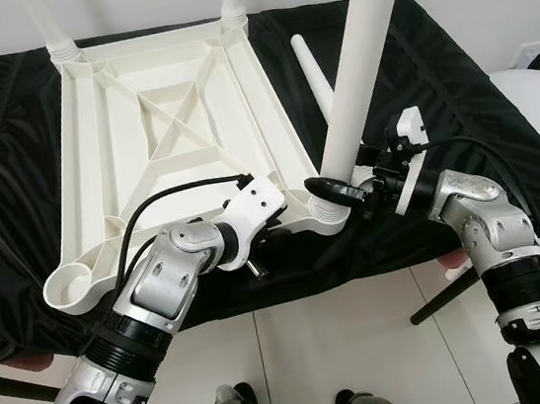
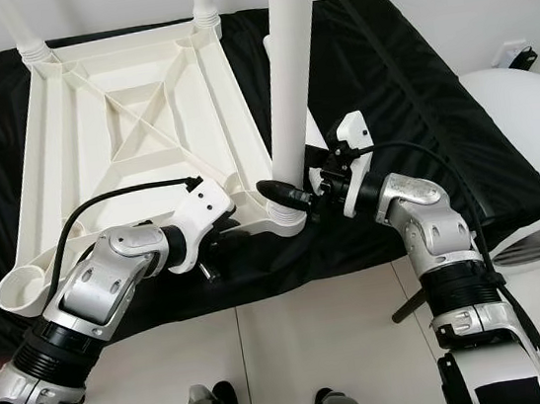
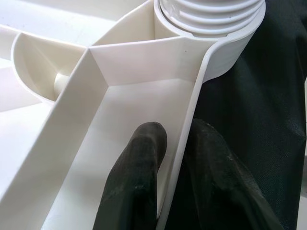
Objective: Building children table
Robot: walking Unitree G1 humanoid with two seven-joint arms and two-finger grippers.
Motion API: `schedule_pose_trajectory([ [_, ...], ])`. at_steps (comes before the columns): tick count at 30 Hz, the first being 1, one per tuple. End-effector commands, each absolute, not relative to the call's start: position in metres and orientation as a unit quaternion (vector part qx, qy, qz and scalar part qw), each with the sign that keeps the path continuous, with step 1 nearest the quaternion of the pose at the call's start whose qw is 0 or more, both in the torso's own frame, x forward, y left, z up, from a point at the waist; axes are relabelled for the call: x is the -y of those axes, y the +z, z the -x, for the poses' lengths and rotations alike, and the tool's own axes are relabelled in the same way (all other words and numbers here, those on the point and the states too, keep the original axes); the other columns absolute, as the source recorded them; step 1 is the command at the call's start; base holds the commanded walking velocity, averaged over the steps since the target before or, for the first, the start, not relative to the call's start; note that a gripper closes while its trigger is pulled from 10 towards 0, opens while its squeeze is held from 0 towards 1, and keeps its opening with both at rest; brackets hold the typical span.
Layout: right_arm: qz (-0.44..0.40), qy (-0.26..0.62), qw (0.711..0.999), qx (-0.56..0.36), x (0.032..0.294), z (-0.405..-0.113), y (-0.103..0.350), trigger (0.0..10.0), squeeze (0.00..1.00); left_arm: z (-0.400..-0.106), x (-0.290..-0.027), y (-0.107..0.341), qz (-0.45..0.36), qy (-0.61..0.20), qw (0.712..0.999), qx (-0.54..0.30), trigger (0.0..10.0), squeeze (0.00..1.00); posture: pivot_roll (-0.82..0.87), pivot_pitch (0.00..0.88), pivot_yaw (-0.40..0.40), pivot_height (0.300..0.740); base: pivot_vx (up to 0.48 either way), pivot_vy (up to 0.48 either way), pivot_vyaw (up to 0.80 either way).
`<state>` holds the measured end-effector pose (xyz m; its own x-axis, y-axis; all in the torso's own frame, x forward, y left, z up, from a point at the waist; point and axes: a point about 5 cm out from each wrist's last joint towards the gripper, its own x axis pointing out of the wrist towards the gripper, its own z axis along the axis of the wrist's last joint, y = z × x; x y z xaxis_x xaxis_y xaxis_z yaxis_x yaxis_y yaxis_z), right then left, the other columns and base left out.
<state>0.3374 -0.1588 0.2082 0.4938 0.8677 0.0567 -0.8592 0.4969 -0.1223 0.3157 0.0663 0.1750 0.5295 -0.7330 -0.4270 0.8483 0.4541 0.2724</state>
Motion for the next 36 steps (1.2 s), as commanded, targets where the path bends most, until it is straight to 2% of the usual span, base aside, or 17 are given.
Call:
schedule_pose_trajectory([
  [1,0.043,0.518,0.852,0.059,0.153,-0.339,0.208,9.9,0.00,-0.315,-0.062,0.183,-0.226,-0.478,0.842,-0.108,10.0,0.00,-0.04,0.170,0.026,0.740,0.000,0.000,0.00],
  [2,0.043,0.518,0.852,0.059,0.153,-0.339,0.208,9.9,0.00,-0.315,-0.062,0.183,-0.226,-0.478,0.842,-0.108,10.0,0.00,-0.04,0.170,0.026,0.740,0.000,0.000,0.00],
  [4,0.042,0.523,0.849,0.064,0.152,-0.340,0.209,2.7,0.00,-0.314,-0.062,0.183,-0.226,-0.478,0.842,-0.108,10.0,0.00,-0.04,0.170,0.024,0.740,0.000,0.000,0.00],
  [6,0.040,0.524,0.848,0.065,0.152,-0.340,0.209,2.7,0.00,-0.314,-0.062,0.183,-0.226,-0.478,0.842,-0.107,10.0,0.00,-0.04,0.170,0.024,0.740,0.000,0.000,0.00],
  [7,0.039,0.527,0.846,0.066,0.152,-0.341,0.210,0.6,0.00,-0.314,-0.061,0.183,-0.226,-0.478,0.842,-0.107,10.0,0.00,-0.04,0.170,0.024,0.740,0.000,0.000,0.00],
  [8,0.038,0.529,0.845,0.067,0.152,-0.341,0.210,0.0,0.00,-0.314,-0.061,0.184,-0.226,-0.478,0.842,-0.107,10.0,0.00,-0.04,0.170,0.024,0.740,0.000,0.000,0.00],
  [21,0.033,0.546,0.835,0.059,0.153,-0.334,0.206,0.0,0.00,-0.313,-0.061,0.183,-0.227,-0.480,0.841,-0.107,10.0,0.00,-0.05,0.168,0.019,0.740,0.000,0.000,0.00],
  [22,0.038,0.541,0.838,0.064,0.154,-0.332,0.205,5.8,0.00,-0.313,-0.061,0.183,-0.228,-0.480,0.840,-0.107,10.0,0.00,-0.05,0.165,0.018,0.740,0.000,0.000,0.00],
  [25,0.038,0.541,0.838,0.064,0.154,-0.332,0.205,5.8,0.00,-0.313,-0.061,0.183,-0.228,-0.480,0.840,-0.107,10.0,0.00,-0.05,0.165,0.018,0.740,0.000,0.000,0.00],
  [26,0.034,0.528,0.845,0.073,0.153,-0.328,0.204,10.0,0.00,-0.313,-0.061,0.183,-0.228,-0.480,0.840,-0.106,10.0,0.00,-0.05,0.159,0.016,0.740,0.000,0.000,0.00],
  [36,0.022,0.472,0.874,0.112,0.146,-0.320,0.207,10.0,0.00,-0.313,-0.060,0.182,-0.228,-0.481,0.840,-0.106,10.0,0.00,-0.06,0.153,0.017,0.740,0.000,0.000,0.00],
])
